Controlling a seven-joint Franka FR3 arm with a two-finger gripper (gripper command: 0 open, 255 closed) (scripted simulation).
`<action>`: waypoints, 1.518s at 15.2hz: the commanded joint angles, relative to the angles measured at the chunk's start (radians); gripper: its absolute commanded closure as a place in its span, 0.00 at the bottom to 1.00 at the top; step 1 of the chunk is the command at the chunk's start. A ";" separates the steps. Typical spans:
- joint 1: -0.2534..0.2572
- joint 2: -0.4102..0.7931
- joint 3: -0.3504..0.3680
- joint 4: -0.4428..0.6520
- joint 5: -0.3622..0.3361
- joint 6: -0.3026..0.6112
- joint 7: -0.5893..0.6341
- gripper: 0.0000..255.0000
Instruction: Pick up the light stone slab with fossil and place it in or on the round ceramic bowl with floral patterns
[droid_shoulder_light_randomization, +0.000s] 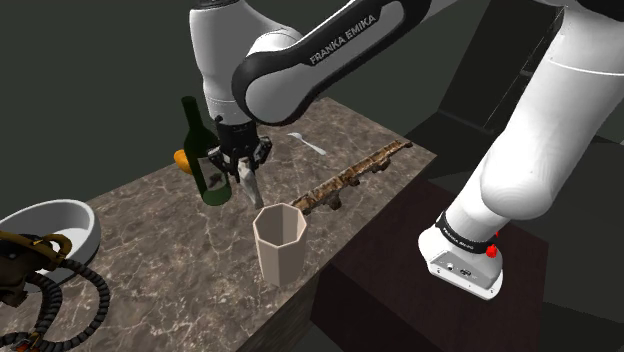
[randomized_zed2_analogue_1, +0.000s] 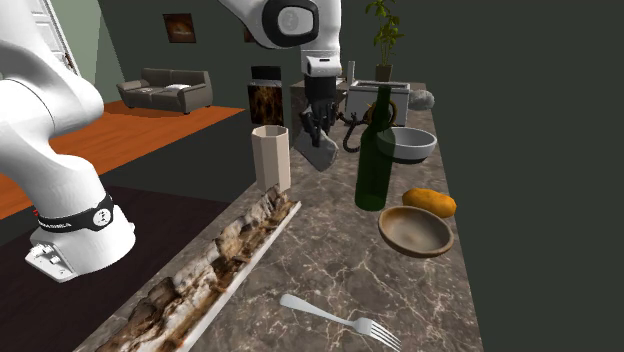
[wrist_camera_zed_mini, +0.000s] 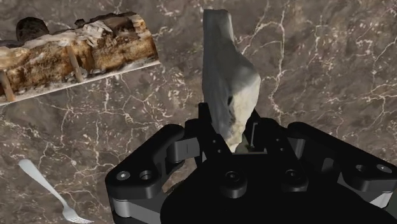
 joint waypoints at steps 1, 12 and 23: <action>-0.012 0.028 -0.014 0.044 -0.014 -0.020 -0.021 1.00; -0.063 0.286 -0.106 0.423 -0.112 -0.160 -0.160 1.00; -0.039 0.611 -0.176 0.960 -0.175 -0.371 -0.290 1.00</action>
